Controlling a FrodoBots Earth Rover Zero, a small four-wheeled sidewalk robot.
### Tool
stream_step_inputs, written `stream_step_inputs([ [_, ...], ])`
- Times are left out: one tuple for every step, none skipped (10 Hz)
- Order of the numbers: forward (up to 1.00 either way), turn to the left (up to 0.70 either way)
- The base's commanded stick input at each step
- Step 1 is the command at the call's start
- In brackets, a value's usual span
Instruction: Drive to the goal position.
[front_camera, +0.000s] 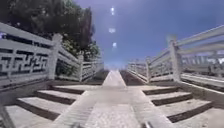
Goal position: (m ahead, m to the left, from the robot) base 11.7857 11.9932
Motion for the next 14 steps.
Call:
stream_step_inputs([
  [0.66,0.00],
  [0.70,0.00],
  [0.70,0.00],
  [0.70,0.00],
  [0.70,0.00],
  [0.70,0.00],
  [0.70,0.00],
  [0.70,0.00],
  [0.70,0.00],
  [0.70,0.00],
  [0.70,0.00],
  [0.70,0.00],
  [0.70,0.00],
  [0.70,0.00],
])
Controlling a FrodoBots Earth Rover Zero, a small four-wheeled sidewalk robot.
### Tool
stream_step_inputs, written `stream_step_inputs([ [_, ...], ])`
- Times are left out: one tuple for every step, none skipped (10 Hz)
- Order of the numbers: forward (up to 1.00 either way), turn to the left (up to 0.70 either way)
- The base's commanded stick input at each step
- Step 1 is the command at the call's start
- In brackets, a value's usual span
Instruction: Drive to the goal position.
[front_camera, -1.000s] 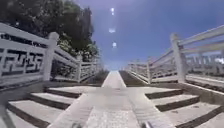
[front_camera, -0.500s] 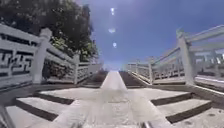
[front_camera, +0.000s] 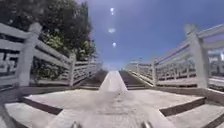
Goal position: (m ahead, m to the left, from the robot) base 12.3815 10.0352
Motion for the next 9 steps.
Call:
stream_step_inputs([
  [0.70,0.00],
  [0.70,0.00],
  [0.70,0.00],
  [0.70,0.00],
  [0.70,0.00],
  [0.70,0.00],
  [0.70,0.00],
  [0.70,0.00],
  [0.70,0.00],
])
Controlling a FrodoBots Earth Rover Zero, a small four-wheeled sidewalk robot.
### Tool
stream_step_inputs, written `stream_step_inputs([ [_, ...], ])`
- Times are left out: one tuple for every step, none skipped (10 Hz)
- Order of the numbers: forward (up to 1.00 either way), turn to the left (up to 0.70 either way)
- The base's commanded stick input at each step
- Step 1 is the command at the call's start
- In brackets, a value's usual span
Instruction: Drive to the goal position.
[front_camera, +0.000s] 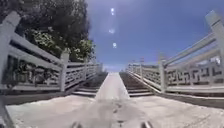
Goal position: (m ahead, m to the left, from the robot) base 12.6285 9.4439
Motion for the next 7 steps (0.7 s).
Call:
stream_step_inputs([
  [0.70,0.00],
  [0.70,0.00],
  [0.70,0.00],
  [0.70,0.00],
  [0.70,0.00],
  [0.70,0.00],
  [0.70,0.00],
])
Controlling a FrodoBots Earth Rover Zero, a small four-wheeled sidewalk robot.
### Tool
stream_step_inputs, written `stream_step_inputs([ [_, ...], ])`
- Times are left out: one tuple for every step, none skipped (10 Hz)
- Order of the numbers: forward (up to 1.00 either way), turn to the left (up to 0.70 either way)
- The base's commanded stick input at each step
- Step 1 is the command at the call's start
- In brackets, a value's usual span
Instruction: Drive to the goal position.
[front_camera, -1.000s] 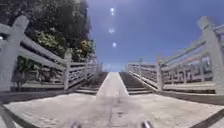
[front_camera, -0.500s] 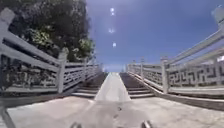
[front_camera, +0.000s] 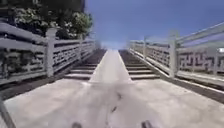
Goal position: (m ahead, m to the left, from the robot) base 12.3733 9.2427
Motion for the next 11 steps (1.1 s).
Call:
stream_step_inputs([
  [0.70,0.00],
  [0.70,0.00],
  [0.70,0.00],
  [0.66,0.00],
  [0.47,0.00],
  [0.45,0.00],
  [0.45,0.00],
  [0.45,0.00],
  [0.45,0.00],
  [0.45,0.00],
  [0.45,0.00],
])
